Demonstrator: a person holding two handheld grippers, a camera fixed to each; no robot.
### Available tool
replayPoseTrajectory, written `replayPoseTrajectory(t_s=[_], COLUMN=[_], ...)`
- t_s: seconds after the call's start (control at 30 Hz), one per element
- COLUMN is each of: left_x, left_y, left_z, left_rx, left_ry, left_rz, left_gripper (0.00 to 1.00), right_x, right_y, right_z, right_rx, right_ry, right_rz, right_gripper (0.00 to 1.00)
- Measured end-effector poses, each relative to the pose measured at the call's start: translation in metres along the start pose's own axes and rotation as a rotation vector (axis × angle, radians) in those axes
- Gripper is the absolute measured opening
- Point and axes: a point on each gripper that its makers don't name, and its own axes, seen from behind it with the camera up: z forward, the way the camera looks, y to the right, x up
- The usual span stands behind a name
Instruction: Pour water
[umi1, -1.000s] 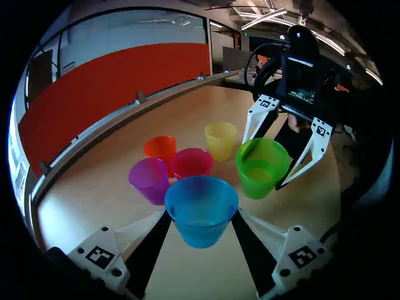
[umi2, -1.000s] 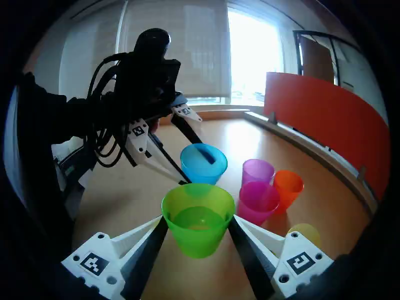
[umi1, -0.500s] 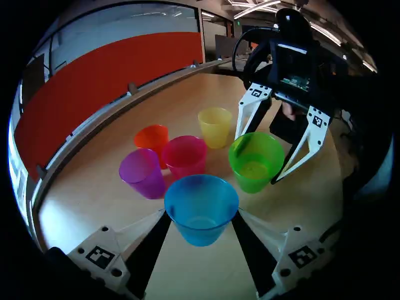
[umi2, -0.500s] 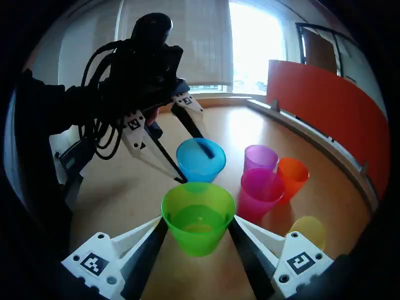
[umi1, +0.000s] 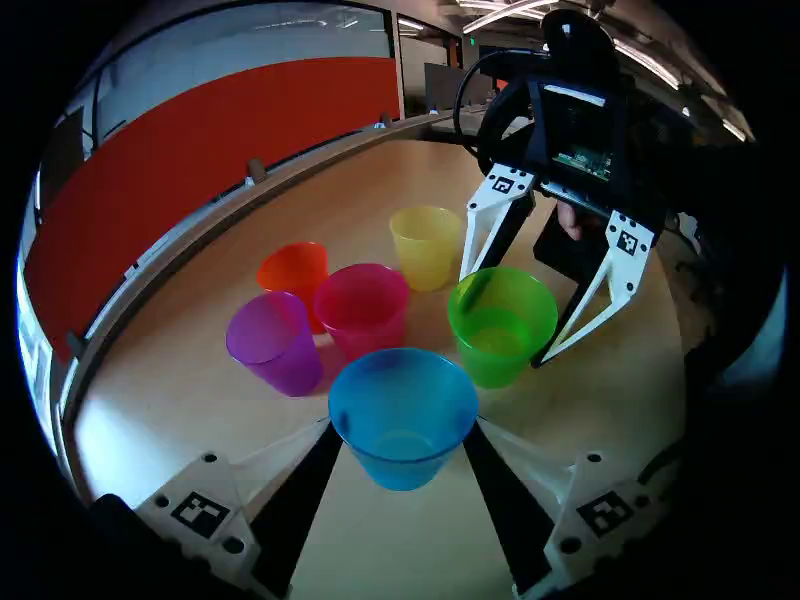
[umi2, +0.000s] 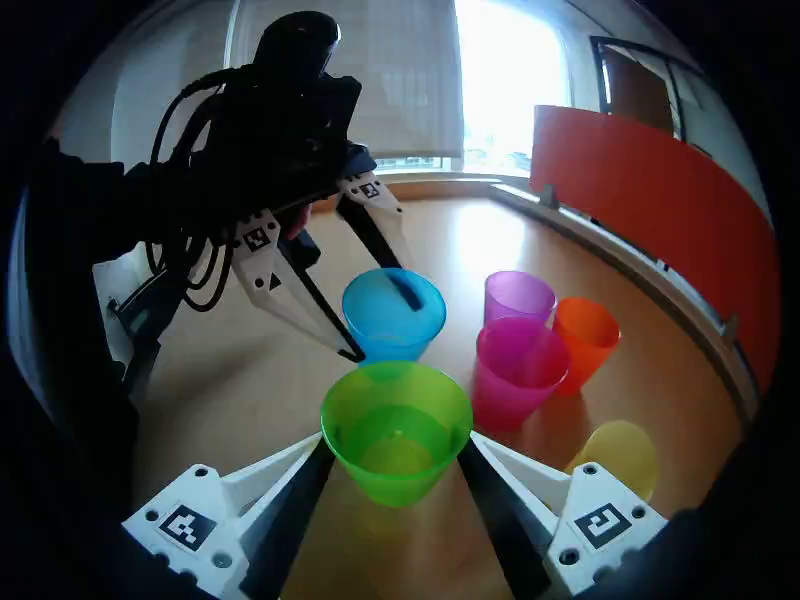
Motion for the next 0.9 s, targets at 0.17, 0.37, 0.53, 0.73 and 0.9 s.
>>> replayPoseTrajectory(t_s=[0.17, 0.37, 0.53, 0.73, 0.9], left_x=[-0.001, -0.002, -0.003, -0.005, -0.007], left_y=[0.001, 0.003, 0.004, 0.005, 0.006], left_z=[0.002, 0.005, 0.008, 0.009, 0.01], left_rx=[-0.006, -0.011, -0.013, -0.016, -0.018], left_ry=[-0.009, -0.011, -0.014, -0.017, -0.026], left_rz=[0.002, 0.002, 0.006, 0.01, 0.016], left_gripper=[0.84, 0.84, 0.84, 0.84, 0.84], right_x=[-0.002, -0.005, -0.007, -0.007, -0.008], right_y=[0.001, 0.0, -0.001, -0.001, -0.002], right_z=[0.001, 0.003, 0.005, 0.005, 0.005], right_rx=[0.0, 0.0, 0.005, 0.005, 0.007], right_ry=[-0.007, -0.017, -0.019, -0.018, -0.02], right_rz=[-0.004, -0.011, -0.01, -0.011, -0.012], right_gripper=[0.89, 0.9, 0.9, 0.9, 0.9])
